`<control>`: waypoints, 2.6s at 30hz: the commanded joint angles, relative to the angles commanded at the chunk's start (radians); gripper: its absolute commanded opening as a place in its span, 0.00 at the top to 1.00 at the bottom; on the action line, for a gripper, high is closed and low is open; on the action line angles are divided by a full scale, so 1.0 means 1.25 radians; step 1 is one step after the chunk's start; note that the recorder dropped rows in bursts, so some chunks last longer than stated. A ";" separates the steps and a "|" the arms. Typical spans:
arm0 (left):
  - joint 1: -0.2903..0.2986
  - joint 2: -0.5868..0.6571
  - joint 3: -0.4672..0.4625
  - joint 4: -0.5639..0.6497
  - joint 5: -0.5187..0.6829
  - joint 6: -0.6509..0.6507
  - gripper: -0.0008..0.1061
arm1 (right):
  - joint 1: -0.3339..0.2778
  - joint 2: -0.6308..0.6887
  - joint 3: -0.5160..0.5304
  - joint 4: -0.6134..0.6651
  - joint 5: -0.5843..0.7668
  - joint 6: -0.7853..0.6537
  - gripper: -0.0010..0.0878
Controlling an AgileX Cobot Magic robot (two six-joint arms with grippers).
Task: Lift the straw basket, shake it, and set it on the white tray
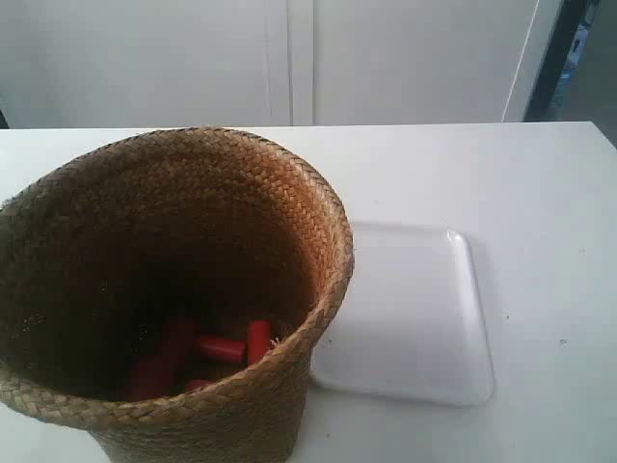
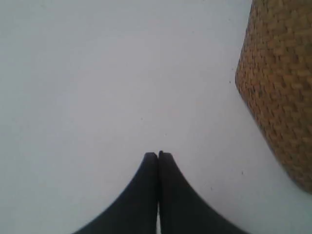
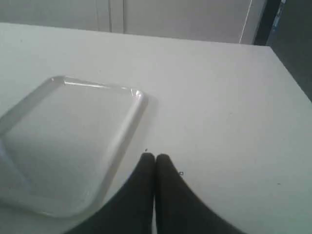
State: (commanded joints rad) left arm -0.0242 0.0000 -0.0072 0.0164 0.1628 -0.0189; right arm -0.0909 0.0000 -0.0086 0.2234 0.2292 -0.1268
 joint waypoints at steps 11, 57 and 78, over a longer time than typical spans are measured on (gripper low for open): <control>0.000 0.000 0.000 0.000 -0.310 0.000 0.99 | 0.000 0.000 0.000 0.078 -0.197 0.040 0.99; 0.000 0.675 -0.798 -0.252 0.433 0.023 0.73 | 0.175 0.746 -0.689 0.340 0.454 -0.080 0.90; 0.000 0.802 -0.800 -0.288 0.534 0.039 0.34 | 0.201 0.949 -0.749 0.654 0.494 -0.313 0.15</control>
State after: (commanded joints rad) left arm -0.0242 1.0028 -1.0074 -0.3437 0.8302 0.0299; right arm 0.1610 1.1868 -0.9448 1.0406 0.8472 -0.5175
